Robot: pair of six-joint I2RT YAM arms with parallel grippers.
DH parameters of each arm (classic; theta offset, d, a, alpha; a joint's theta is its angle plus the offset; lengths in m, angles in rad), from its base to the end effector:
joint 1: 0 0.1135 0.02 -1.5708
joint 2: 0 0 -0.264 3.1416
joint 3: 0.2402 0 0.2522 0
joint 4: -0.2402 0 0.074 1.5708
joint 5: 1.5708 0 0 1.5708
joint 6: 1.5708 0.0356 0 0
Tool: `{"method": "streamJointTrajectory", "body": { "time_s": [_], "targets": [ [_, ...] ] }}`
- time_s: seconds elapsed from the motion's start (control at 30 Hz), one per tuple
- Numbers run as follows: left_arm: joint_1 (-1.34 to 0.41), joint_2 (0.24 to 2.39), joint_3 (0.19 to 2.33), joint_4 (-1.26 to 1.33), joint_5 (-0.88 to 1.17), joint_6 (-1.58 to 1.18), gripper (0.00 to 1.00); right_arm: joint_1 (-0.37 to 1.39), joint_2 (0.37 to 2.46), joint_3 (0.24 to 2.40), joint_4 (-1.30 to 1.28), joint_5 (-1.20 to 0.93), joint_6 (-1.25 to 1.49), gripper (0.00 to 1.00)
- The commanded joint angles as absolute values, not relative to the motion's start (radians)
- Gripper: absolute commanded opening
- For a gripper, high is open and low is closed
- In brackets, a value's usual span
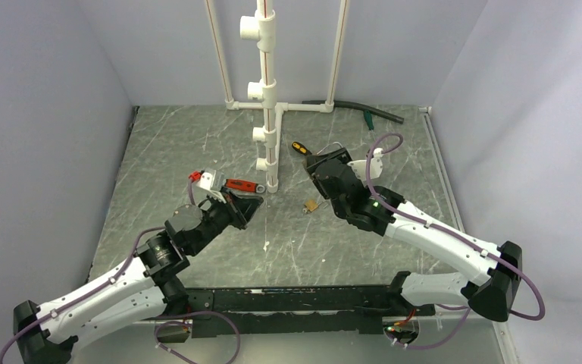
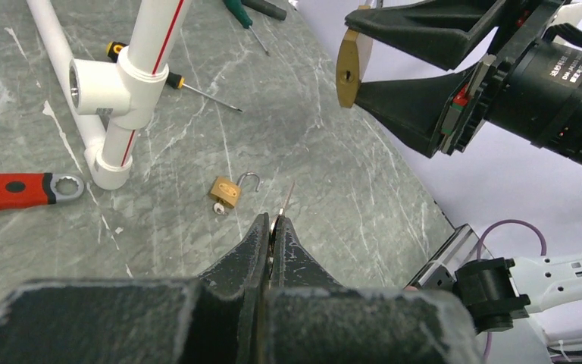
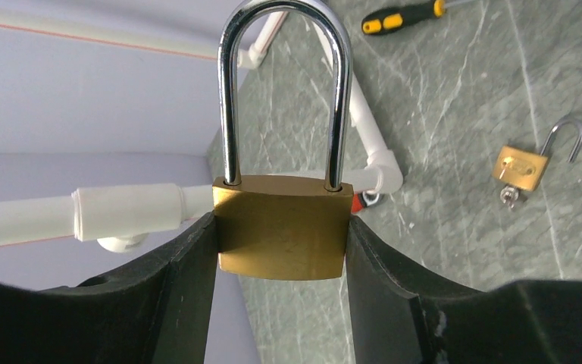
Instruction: Unlock with the key
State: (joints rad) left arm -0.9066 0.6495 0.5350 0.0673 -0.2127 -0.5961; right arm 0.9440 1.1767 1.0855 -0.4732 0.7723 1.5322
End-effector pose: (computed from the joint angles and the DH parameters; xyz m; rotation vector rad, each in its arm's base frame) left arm 0.1099 -0.1282 0.2996 0.0919 1.7066 -0.9745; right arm 0.1680 0.1896 0.3415 1.0079 1.7840 0.7748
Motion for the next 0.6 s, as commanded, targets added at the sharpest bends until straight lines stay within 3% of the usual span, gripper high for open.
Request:
{"method": "streamJointTrajectory", "body": {
  "time_s": [0.0,0.57],
  "targets": [
    [-0.904,0.689,0.542,0.200,-0.225,-0.573,0.00,0.942,1.140,1.129,-0.374,0.682,1.582,0.00],
    [-0.904,0.826,0.547,0.393,-0.191,-0.560,0.00,0.943,1.187,1.122,-0.299,0.535,1.566,0.00]
  ]
}}
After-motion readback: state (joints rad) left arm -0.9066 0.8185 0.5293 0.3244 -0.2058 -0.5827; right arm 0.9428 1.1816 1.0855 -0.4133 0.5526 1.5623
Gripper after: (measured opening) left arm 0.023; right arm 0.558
